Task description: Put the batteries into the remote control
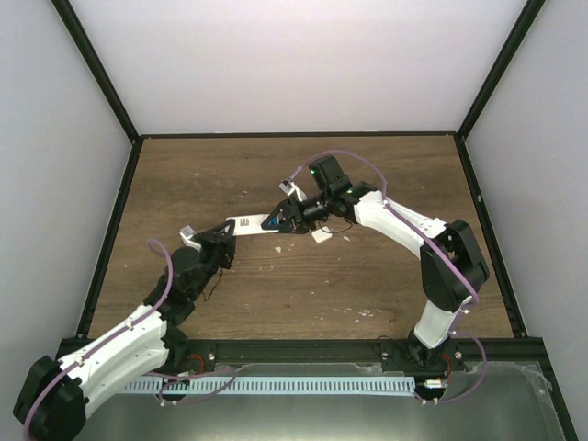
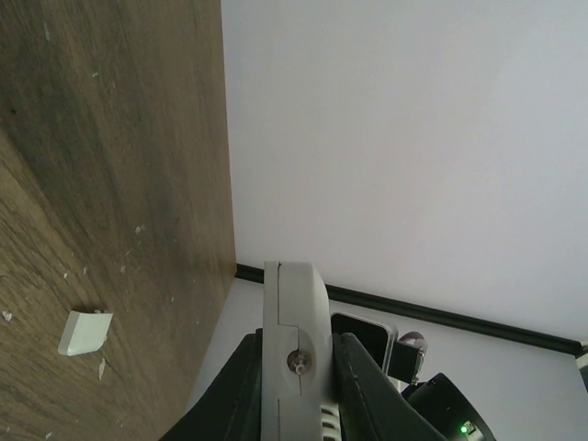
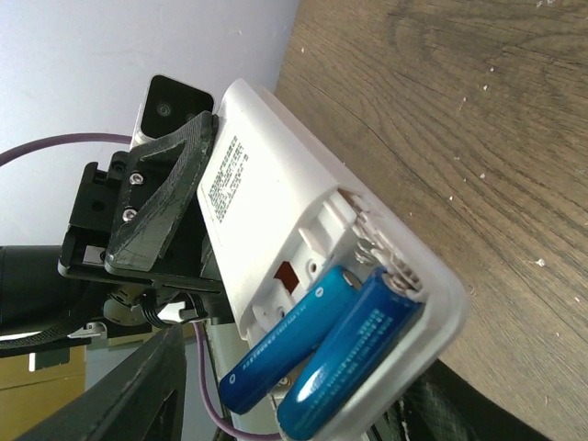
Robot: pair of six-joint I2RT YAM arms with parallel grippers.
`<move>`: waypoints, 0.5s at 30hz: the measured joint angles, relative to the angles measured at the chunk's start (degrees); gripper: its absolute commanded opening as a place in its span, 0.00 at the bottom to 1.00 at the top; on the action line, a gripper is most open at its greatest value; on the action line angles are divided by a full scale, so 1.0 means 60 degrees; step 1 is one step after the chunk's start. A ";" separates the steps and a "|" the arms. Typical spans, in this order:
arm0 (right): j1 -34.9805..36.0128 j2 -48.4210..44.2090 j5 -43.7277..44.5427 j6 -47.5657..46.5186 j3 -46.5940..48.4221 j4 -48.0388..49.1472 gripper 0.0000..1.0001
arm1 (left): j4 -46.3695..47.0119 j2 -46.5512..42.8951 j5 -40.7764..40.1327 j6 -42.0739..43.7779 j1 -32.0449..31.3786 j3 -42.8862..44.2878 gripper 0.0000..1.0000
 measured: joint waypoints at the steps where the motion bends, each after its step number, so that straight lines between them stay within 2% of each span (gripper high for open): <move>1: 0.0000 0.0000 0.0004 0.0004 0.0000 0.0004 0.49 | -0.0004 -0.0026 0.0000 0.0000 0.0000 0.0000 0.00; 7: -0.0004 0.0000 0.0025 0.0029 0.0011 0.0106 0.45 | -0.0011 -0.0240 -0.0011 -0.0011 0.0000 0.0000 0.00; 15: -0.0018 -0.0036 0.0018 0.0142 0.0011 0.0324 0.46 | -0.0015 -0.0302 -0.0029 -0.0025 0.0000 0.0000 0.00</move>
